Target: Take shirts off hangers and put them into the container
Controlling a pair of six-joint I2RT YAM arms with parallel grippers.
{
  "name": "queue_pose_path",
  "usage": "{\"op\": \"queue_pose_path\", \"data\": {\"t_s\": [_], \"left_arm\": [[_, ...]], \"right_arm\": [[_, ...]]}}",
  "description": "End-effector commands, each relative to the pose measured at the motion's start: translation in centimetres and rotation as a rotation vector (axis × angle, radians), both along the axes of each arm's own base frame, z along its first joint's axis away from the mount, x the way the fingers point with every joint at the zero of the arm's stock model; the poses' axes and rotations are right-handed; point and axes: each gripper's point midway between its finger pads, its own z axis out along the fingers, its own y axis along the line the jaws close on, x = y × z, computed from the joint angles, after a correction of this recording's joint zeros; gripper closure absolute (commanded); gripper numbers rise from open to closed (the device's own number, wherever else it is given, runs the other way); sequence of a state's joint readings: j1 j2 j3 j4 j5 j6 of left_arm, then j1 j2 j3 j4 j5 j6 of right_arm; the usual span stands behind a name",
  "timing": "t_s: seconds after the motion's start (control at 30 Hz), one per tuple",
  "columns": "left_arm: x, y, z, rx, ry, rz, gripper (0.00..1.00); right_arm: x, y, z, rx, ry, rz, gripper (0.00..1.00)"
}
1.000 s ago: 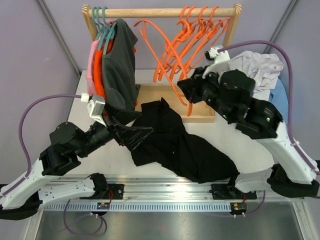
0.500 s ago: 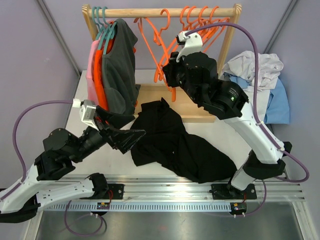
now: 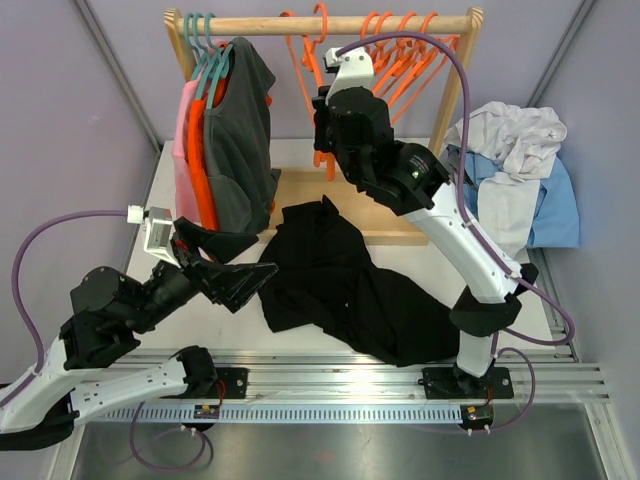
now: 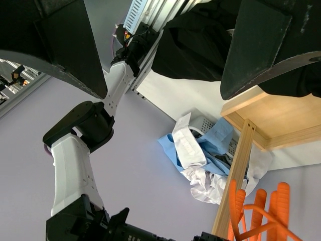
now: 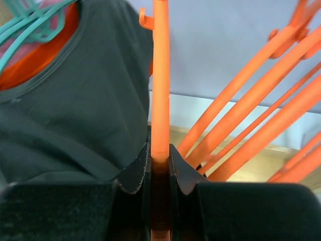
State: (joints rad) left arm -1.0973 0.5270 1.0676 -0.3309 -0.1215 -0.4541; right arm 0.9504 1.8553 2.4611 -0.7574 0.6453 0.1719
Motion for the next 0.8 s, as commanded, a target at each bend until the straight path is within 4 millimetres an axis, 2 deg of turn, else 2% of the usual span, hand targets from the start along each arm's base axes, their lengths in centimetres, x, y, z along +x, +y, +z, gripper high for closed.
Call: {"op": "queue_pose_path", "data": {"t_s": [0.0, 0.2, 0.3, 0.47, 0.57, 0.77], "left_arm": [[0.1, 0.4, 0.5, -0.035, 0.000, 0.017, 0.01], [0.2, 0.1, 0.5, -0.028, 0.001, 0.015, 0.01], [0.2, 0.2, 0.6, -0.030, 0.000, 0.016, 0.01], [0.3, 0.1, 0.6, -0.030, 0.001, 0.019, 0.01], [0.3, -0.1, 0.5, -0.026, 0.002, 0.016, 0.01], [0.4, -0.2, 0.5, -0.025, 0.002, 0.015, 0.01]], "right_arm": [[1.4, -4.3, 5.8, 0.163, -0.116, -0.114, 1.00], [3.4, -6.4, 6.6, 0.206, -0.133, -0.142, 1.00], [4.5, -6.8, 6.4, 0.220, -0.125, -0.131, 1.00], [5.3, -6.4, 6.1, 0.227, -0.113, -0.082, 1.00], [6.1, -6.2, 5.5, 0.238, -0.083, -0.047, 1.00], [6.5, -5.2, 2.4, 0.187, 0.013, 0.002, 1.00]]}}
